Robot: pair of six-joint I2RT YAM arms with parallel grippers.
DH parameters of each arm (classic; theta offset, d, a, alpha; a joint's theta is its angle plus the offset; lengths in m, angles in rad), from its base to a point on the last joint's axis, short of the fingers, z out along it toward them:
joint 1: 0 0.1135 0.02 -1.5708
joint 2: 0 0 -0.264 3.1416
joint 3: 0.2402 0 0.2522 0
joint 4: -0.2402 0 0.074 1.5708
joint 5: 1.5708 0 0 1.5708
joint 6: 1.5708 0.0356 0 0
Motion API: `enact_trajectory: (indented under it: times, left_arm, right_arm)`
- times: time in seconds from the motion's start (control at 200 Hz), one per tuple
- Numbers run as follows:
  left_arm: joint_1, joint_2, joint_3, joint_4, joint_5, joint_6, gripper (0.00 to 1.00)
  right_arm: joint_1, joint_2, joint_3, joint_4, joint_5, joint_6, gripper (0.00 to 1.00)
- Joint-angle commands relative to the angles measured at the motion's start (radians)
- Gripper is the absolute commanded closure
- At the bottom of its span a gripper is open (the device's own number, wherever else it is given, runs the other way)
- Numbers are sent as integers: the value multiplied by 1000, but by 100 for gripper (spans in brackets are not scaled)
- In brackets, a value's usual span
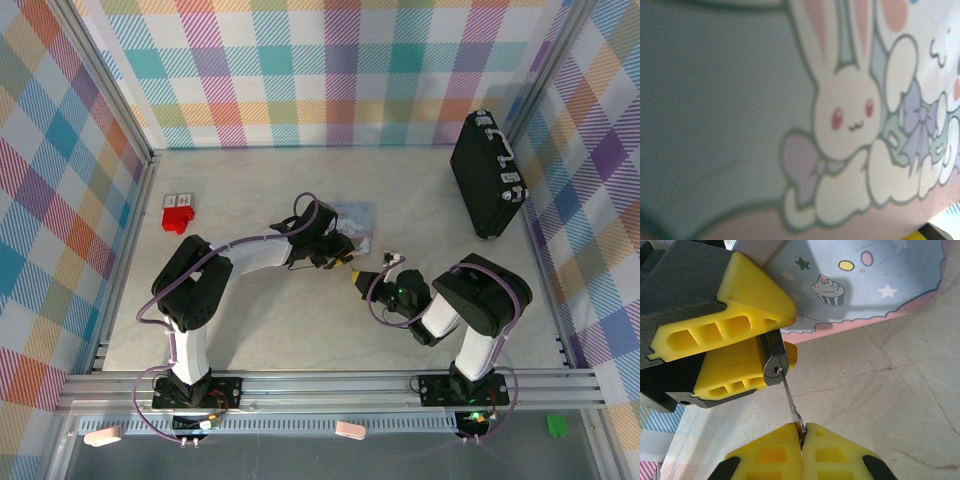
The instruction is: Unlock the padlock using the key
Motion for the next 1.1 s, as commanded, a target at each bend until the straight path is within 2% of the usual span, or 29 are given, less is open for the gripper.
enact_trajectory:
  times: [0.0, 1.1]
  left_arm:
    - [7, -45, -13, 18, 39, -29, 88]
    - [-5, -55, -37, 42, 45, -53, 88]
  right_arm:
    - [6, -21, -3, 52, 19, -18, 100]
    - [9, -29, 3, 52, 33, -10, 100]
